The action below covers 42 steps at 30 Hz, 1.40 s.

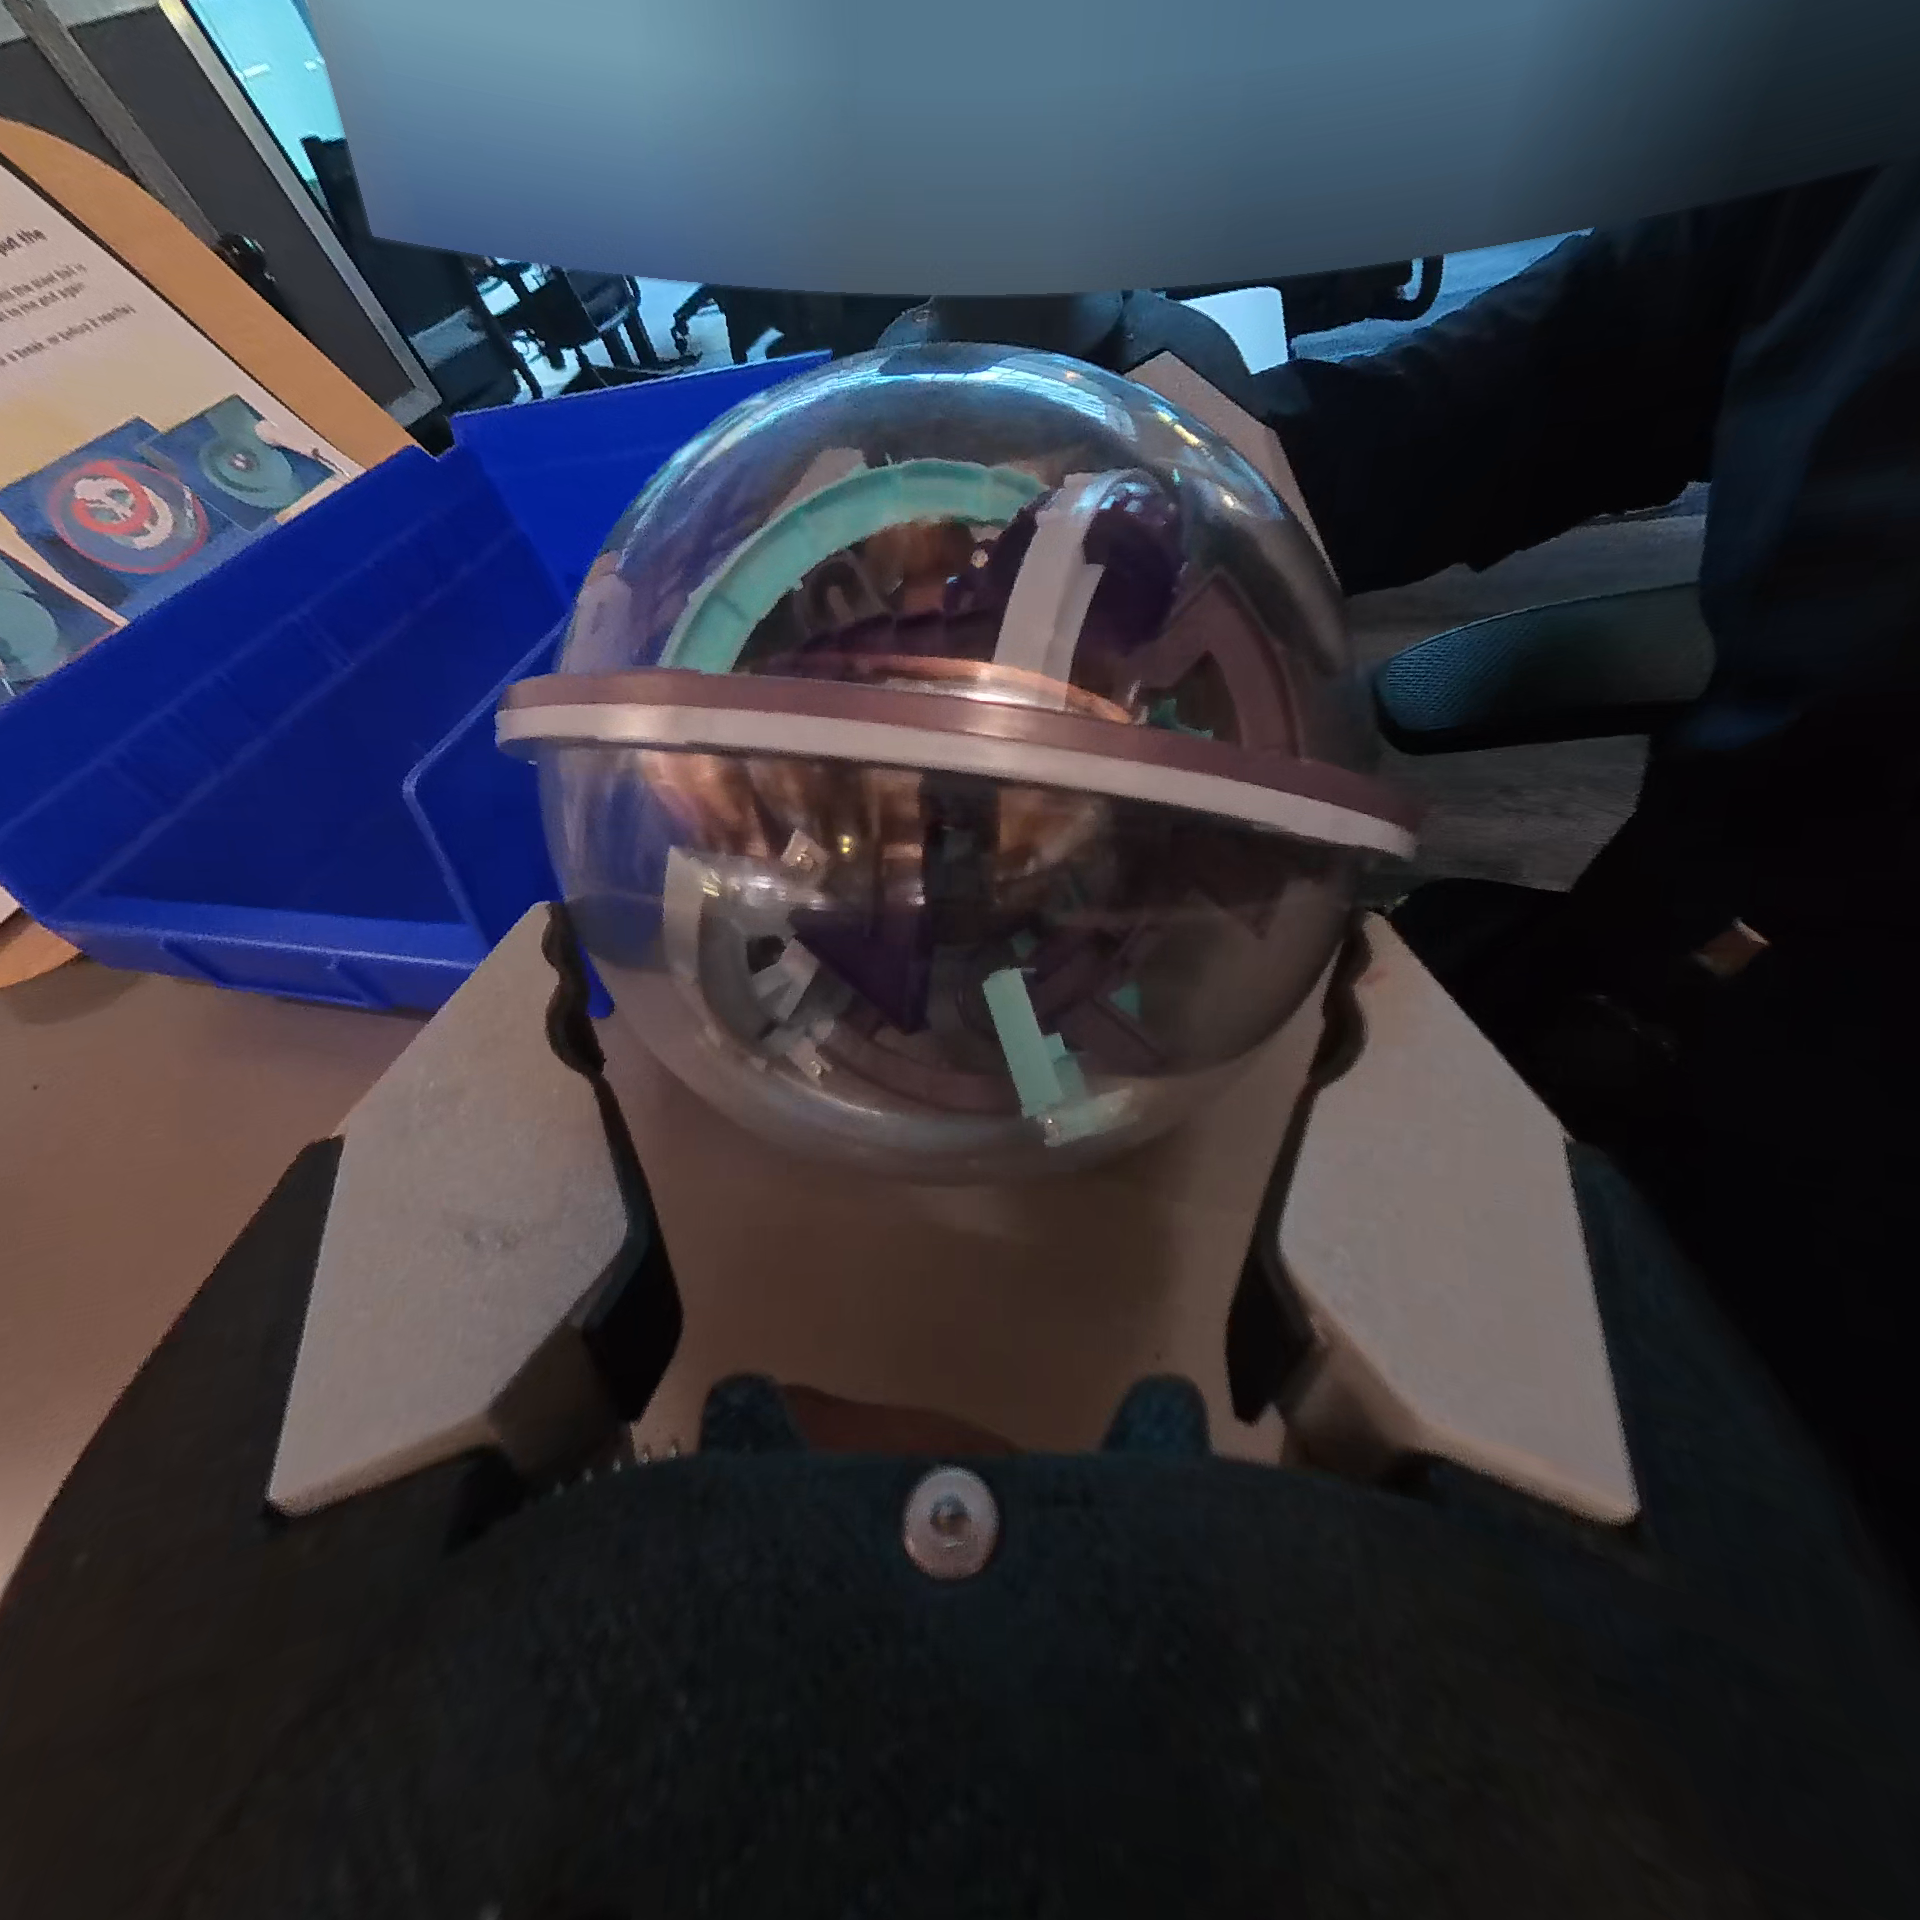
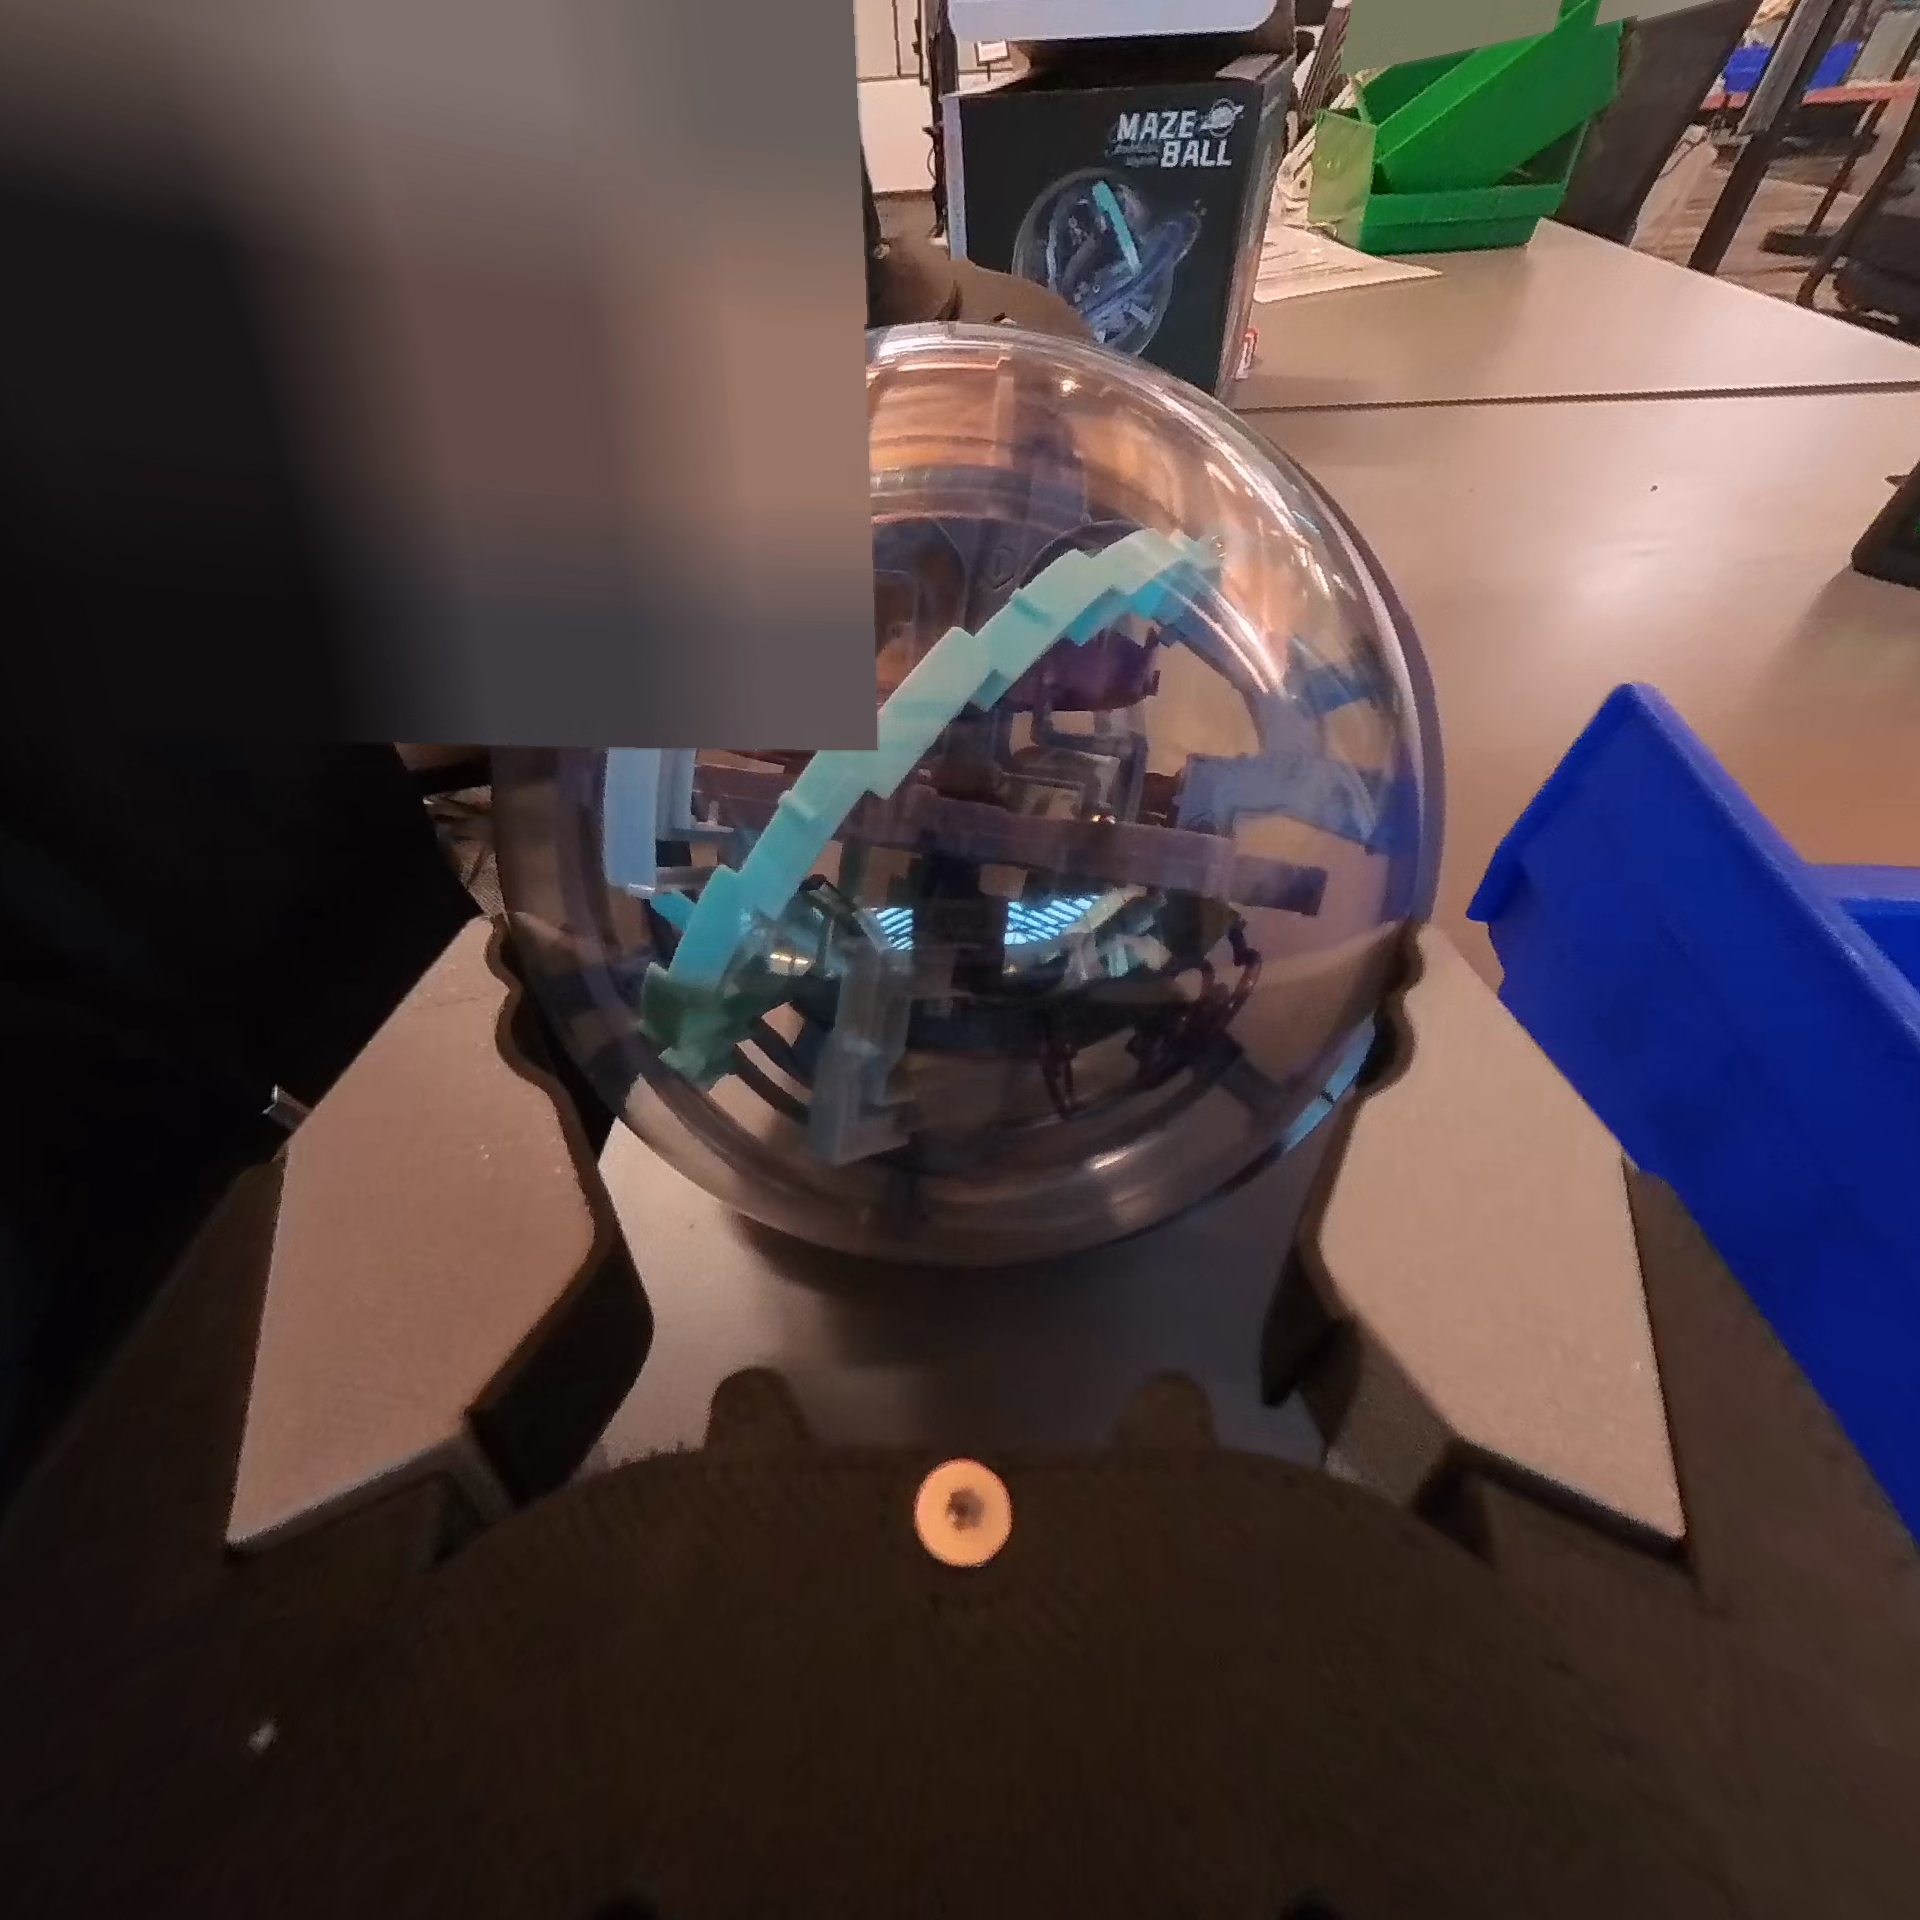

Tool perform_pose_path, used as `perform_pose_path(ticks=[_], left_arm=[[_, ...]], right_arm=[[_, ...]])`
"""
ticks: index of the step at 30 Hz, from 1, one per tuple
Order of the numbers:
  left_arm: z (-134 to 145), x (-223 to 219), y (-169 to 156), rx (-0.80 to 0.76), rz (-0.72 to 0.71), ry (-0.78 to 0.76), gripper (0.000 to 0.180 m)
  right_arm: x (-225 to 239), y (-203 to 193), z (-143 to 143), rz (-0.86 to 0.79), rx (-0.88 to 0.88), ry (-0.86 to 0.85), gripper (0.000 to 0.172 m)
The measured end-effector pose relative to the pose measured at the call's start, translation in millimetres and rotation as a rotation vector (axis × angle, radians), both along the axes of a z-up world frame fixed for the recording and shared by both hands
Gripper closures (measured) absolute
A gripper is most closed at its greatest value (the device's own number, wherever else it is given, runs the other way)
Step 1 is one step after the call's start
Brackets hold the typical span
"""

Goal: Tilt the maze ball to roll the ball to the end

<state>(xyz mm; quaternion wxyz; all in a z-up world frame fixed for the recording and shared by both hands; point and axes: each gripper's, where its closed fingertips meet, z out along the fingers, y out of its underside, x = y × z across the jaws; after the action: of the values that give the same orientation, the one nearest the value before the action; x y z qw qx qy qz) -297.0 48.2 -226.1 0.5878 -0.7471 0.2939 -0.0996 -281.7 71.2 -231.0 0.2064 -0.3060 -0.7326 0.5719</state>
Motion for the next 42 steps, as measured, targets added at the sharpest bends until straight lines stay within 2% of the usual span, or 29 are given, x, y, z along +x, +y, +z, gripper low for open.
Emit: perform_pose_path(ticks=[12,16,18,21,24,28,29,35,42], left_arm=[[1.4,4.9,-2.9,0.006,0.004,0.116,0.044],[12.7,6.7,-9.5,-0.008,-0.055,-0.015,0.052],[15.7,4.9,-13.0,-0.007,-0.094,-0.033,0.055],[17.8,3.2,-15.2,-0.070,-0.140,-0.061,0.053],[30.4,3.1,-15.7,-0.110,-0.196,-0.157,0.054],[45.2,-1.3,-6.0,-0.156,-0.163,-0.259,0.063],[43.8,-3.2,-2.7,-0.166,-0.133,-0.234,0.067],[39.7,-0.3,5.0,-0.205,-0.032,-0.109,0.063],[33.2,5.6,-2.9,-0.136,-0.046,0.116,0.061]], right_arm=[[5.0,-1.4,-3.4,0.001,0.082,0.057,0.019],[8.6,-4.2,-2.6,-0.003,0.109,0.084,0.020],[8.8,-6.1,-2.9,-0.020,0.134,0.100,0.020],[8.5,-5.0,-0.9,-0.047,0.136,0.114,0.022],[7.8,-3.1,-4.2,-0.069,0.168,0.123,0.022],[3.2,-0.5,-9.8,-0.117,0.203,0.116,0.022],[2.5,-0.3,-9.8,-0.127,0.206,0.117,0.022],[-1.1,1.4,-8.1,-0.178,0.273,0.157,0.021],[0.8,0.6,-2.8,-0.235,0.466,0.308,0.020]])
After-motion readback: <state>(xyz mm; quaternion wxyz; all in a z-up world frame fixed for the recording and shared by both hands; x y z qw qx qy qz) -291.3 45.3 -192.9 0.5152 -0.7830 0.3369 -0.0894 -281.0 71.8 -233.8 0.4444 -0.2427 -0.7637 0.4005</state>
